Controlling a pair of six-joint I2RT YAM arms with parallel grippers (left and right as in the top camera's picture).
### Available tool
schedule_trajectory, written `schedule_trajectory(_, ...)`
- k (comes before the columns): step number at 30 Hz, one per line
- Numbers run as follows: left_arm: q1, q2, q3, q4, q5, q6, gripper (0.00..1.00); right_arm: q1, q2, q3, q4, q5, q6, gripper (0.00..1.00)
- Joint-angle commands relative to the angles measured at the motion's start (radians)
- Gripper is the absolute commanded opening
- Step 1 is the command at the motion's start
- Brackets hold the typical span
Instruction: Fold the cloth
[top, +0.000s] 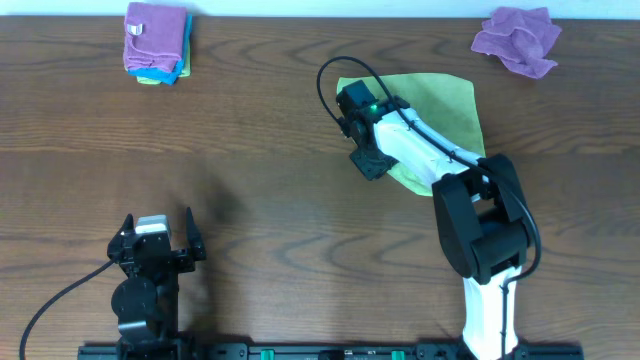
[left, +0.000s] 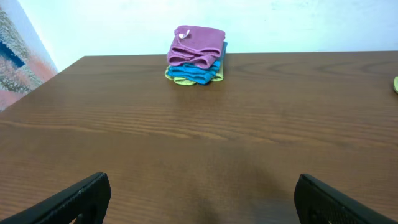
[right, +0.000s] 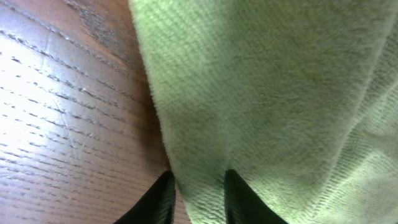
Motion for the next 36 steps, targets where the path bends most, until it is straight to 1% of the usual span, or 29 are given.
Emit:
schedule_trajectory(1,0.004,-0.005,-0.029,-0.008,-0.011,0.0,0.95,-0.014,0.021,-0.006,0.01,0.045,-0.008,0.2)
schedule_trajectory(2,0.004,-0.005,-0.029,-0.008,-0.011,0.0,0.95,-0.016,0.022,-0.006,0.012,0.053,-0.006,0.18)
schedule_trajectory(3,0.004,-0.005,-0.029,-0.008,-0.011,0.0,0.95,-0.021,0.023,-0.006,0.014,0.066,0.0,0.11)
schedule_trajectory(4,0.004,-0.005,-0.029,-0.008,-0.011,0.0,0.95,-0.026,0.023,-0.006,0.014,0.071,0.014,0.02)
schedule_trajectory(7,0.004,-0.005,-0.029,-0.008,-0.011,0.0,0.95,-0.029,0.021,0.002,-0.014,0.029,0.022,0.01)
schedule_trajectory(13,0.004,-0.005,-0.029,-0.008,-0.011,0.0,0.95,0.001,0.016,0.098,-0.173,-0.288,-0.039,0.01)
schedule_trajectory(16,0.004,-0.005,-0.029,-0.008,-0.011,0.0,0.95,0.031,0.011,0.156,-0.247,-0.354,-0.053,0.01)
schedule_trajectory(20,0.004,-0.005,-0.029,-0.008,-0.011,0.0,0.95,0.072,0.008,0.249,-0.354,-0.489,-0.157,0.01)
schedule_trajectory(22,0.004,-0.005,-0.029,-0.008,-0.011,0.0,0.95,0.079,0.008,0.302,-0.404,-0.6,-0.253,0.01)
schedule_trajectory(23,0.004,-0.005,-0.029,-0.008,-0.011,0.0,0.95,0.079,0.008,0.319,-0.414,-0.623,-0.272,0.01)
schedule_trajectory(25,0.004,-0.005,-0.029,-0.008,-0.011,0.0,0.95,0.064,0.008,0.334,-0.409,-0.611,-0.274,0.01)
schedule_trajectory(27,0.004,-0.005,-0.029,-0.008,-0.011,0.0,0.96,0.024,0.009,0.332,-0.386,-0.552,-0.231,0.01)
schedule_trajectory(29,0.004,-0.005,-0.029,-0.008,-0.011,0.0,0.95,-0.017,0.011,0.313,-0.34,-0.431,-0.114,0.01)
schedule_trajectory(30,0.004,-0.005,-0.029,-0.008,-0.011,0.0,0.95,-0.045,0.012,0.299,-0.31,-0.348,-0.028,0.01)
schedule_trajectory(31,0.004,-0.005,-0.029,-0.008,-0.011,0.0,0.95,-0.075,0.014,0.289,-0.295,-0.296,0.043,0.04)
schedule_trajectory(32,0.004,-0.005,-0.029,-0.008,-0.011,0.0,0.95,-0.098,0.018,0.287,-0.296,-0.285,0.067,0.03)
schedule_trajectory(33,0.004,-0.005,-0.029,-0.008,-0.011,0.0,0.95,-0.119,0.021,0.287,-0.299,-0.286,0.069,0.04)
schedule_trajectory(34,0.004,-0.005,-0.029,-0.008,-0.011,0.0,0.95,-0.135,0.023,0.287,-0.304,-0.285,0.076,0.16)
schedule_trajectory(35,0.004,-0.005,-0.029,-0.008,-0.011,0.0,0.95,-0.148,0.023,0.287,-0.31,-0.285,0.079,0.33)
schedule_trajectory(36,0.004,-0.005,-0.029,-0.008,-0.011,0.0,0.95,-0.154,0.023,0.287,-0.314,-0.285,0.079,0.46)
